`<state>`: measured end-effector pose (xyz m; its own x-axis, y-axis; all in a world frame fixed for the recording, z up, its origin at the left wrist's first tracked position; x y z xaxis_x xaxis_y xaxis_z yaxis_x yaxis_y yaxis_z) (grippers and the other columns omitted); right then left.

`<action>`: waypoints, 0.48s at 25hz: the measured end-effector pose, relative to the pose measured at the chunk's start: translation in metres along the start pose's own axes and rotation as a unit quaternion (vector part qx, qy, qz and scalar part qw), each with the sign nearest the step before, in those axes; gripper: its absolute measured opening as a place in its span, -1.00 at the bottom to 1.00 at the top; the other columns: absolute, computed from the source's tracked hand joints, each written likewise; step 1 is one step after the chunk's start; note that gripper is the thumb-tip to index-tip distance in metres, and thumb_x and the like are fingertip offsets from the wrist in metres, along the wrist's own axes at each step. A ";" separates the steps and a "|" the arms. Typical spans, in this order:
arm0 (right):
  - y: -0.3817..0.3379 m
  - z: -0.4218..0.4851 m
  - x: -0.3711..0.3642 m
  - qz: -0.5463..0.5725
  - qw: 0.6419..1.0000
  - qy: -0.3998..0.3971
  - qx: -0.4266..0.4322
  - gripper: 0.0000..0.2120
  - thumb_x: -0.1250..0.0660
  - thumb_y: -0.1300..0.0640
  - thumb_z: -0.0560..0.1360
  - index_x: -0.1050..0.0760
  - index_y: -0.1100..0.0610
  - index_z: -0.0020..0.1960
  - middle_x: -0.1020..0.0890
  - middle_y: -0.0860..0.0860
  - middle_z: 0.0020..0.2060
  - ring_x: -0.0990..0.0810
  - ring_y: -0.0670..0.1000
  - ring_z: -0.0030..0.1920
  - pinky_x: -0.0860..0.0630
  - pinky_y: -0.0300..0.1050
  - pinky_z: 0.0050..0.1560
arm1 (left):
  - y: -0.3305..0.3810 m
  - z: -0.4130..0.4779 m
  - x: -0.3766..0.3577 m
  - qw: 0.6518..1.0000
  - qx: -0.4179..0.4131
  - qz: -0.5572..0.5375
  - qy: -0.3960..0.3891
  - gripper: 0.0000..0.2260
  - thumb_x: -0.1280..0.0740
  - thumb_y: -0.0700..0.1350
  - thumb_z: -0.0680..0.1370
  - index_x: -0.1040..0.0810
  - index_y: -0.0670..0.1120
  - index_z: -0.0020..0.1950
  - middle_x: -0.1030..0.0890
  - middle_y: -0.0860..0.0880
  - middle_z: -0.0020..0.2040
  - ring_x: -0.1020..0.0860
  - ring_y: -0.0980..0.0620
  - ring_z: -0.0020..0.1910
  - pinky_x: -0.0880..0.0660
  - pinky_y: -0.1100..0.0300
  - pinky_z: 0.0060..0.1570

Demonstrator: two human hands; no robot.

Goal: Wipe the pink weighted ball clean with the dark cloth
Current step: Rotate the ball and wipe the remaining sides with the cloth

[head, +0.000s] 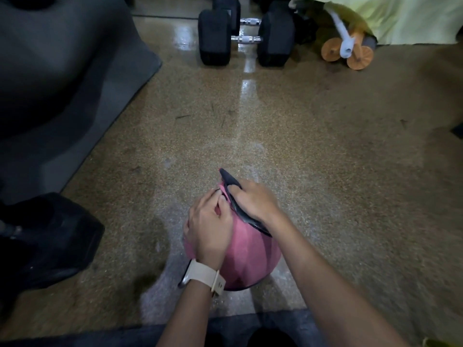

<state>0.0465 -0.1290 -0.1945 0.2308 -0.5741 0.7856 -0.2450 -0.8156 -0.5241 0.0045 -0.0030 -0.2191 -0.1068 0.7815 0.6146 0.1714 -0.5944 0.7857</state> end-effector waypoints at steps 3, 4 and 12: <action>0.000 -0.073 -0.013 0.013 0.984 0.134 0.121 -0.55 0.02 -0.13 0.55 -0.43 -0.10 0.33 -0.49 -0.11 0.34 -0.34 0.01 0.41 -0.19 0.11 0.40 | -0.007 0.005 -0.001 1.000 0.004 -0.011 0.001 -0.45 -0.03 0.21 0.52 -0.64 0.08 0.32 -0.62 0.08 0.36 -0.52 -0.02 0.40 -0.44 -0.17 0.38; 0.003 -0.091 -0.019 0.010 0.980 0.142 0.136 -0.51 0.05 -0.14 0.56 -0.36 -0.11 0.41 -0.39 -0.15 0.42 -0.22 -0.04 0.48 -0.05 0.11 0.47 | -0.007 0.003 0.000 1.000 0.010 -0.015 -0.003 -0.46 -0.05 0.18 0.52 -0.63 0.05 0.33 -0.61 0.06 0.37 -0.51 -0.03 0.42 -0.41 -0.17 0.40; -0.002 -0.021 -0.004 -0.008 0.996 0.078 0.031 -0.61 -0.01 -0.10 0.54 -0.52 0.04 0.12 -0.61 0.08 0.13 -0.52 0.17 0.20 -0.40 0.08 0.15 | -0.004 0.001 0.002 0.999 0.034 -0.021 0.006 -0.37 -0.01 0.32 0.43 -0.61 0.14 0.33 -0.59 0.11 0.39 -0.49 0.01 0.43 -0.39 -0.19 0.42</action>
<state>0.0263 -0.1236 -0.1894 0.0844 -0.5463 0.8333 -0.1830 -0.8306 -0.5259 0.0051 0.0010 -0.2211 -0.1266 0.8026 0.5830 0.2331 -0.5472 0.8039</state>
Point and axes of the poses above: each hand's wrist, its own z-axis towards the middle knuckle, its own x-axis out of the back of the hand, y = z × x, the point moved 4 cm from there along z, towards the middle knuckle
